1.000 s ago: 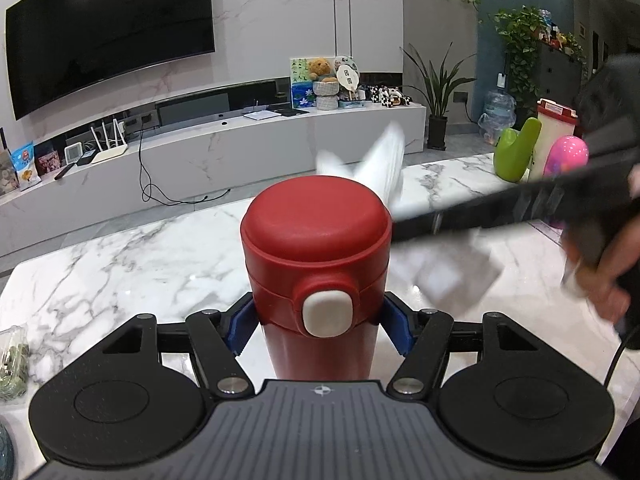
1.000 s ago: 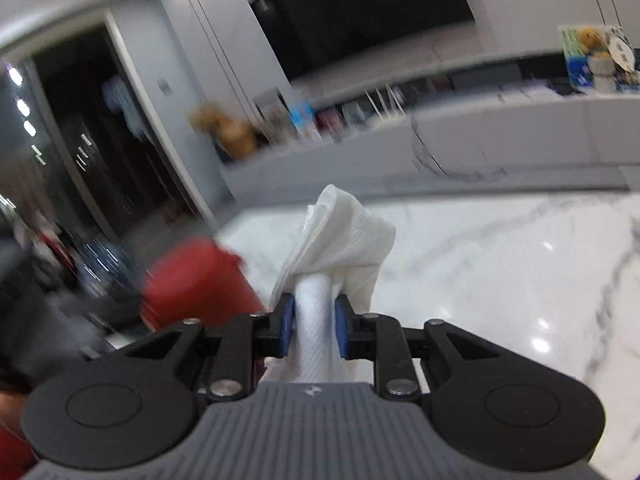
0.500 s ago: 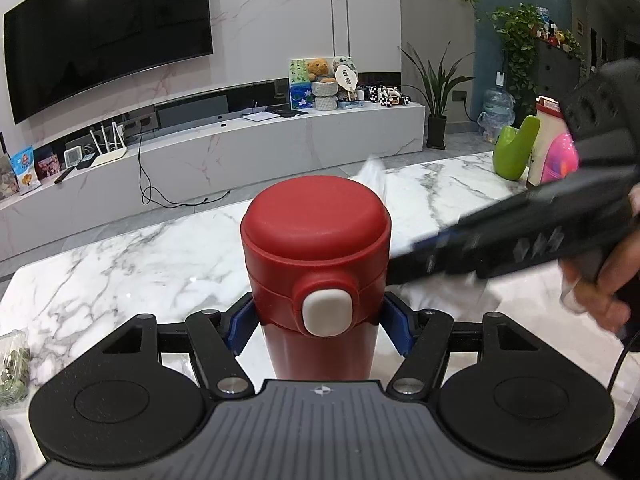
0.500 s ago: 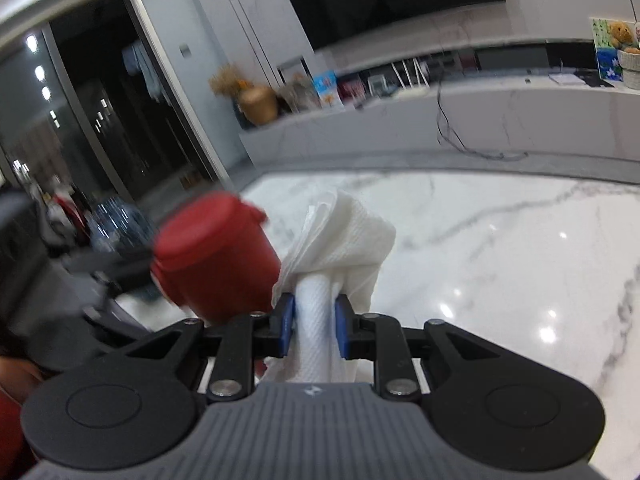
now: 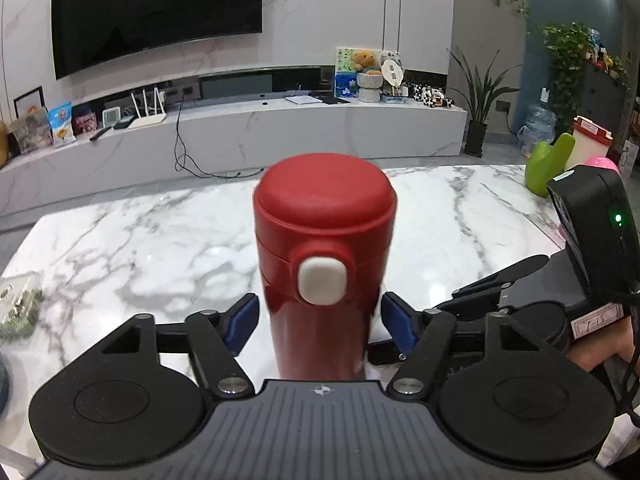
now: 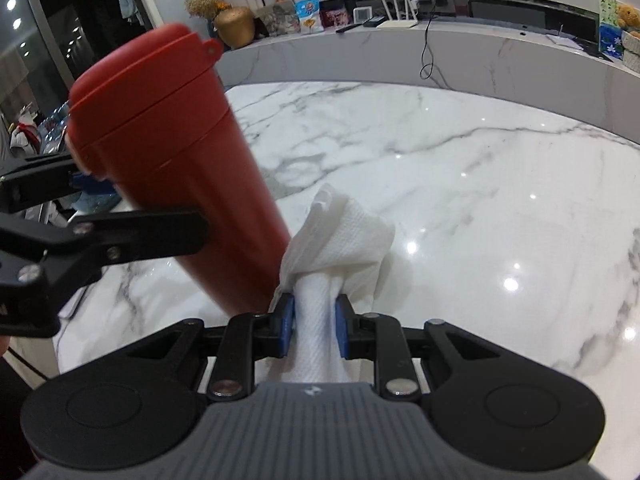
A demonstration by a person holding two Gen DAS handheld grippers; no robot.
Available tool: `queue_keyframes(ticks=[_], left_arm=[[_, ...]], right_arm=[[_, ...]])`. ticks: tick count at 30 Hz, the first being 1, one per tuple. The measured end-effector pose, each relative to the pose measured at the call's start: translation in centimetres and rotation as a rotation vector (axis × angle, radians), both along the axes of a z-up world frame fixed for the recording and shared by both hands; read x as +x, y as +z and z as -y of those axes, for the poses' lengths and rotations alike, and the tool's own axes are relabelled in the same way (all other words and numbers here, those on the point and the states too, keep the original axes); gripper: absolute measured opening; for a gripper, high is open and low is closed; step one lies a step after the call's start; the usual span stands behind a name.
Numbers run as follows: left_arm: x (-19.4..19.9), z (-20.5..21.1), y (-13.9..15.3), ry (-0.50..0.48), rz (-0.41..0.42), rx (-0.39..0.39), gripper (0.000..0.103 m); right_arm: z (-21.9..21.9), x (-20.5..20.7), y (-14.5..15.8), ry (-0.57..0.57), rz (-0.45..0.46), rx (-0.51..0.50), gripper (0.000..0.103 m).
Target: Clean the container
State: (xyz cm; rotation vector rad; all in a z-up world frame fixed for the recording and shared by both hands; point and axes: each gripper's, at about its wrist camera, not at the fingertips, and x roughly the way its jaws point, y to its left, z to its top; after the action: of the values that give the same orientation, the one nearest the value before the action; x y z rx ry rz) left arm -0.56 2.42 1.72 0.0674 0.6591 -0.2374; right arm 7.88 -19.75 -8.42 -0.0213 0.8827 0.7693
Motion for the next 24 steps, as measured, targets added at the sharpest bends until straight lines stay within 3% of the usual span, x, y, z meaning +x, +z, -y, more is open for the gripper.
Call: queue_keyframes(ticks=[5, 11, 16, 20, 24], left_arm=[[0.1, -0.2, 0.2, -0.012, 0.013, -0.006, 0.062], [0.5, -0.9, 0.0, -0.077, 0.025, -0.007, 0.062], [1.2, -1.8, 0.0, -0.149, 0.02, -0.013, 0.062], [1.2, -2.2, -0.1, -0.178, 0.01, -0.018, 0.062], [0.9, -2.0, -0.2, -0.206, 0.013, 0.006, 0.062]], right_arm=[[0.0, -1.4, 0.7, 0.05, -0.006, -0.007, 0.025], [0.7, -1.0, 1.5, 0.03, 0.037, 0.01, 0.024], [2.4, -0.5, 4.1, -0.034, 0.143, 0.096, 0.024], [4.4, -0.3, 6.0, -0.07, 0.209, 0.238, 0.024], [4.6, -0.8, 7.5, -0.012, 0.25, 0.29, 0.024]])
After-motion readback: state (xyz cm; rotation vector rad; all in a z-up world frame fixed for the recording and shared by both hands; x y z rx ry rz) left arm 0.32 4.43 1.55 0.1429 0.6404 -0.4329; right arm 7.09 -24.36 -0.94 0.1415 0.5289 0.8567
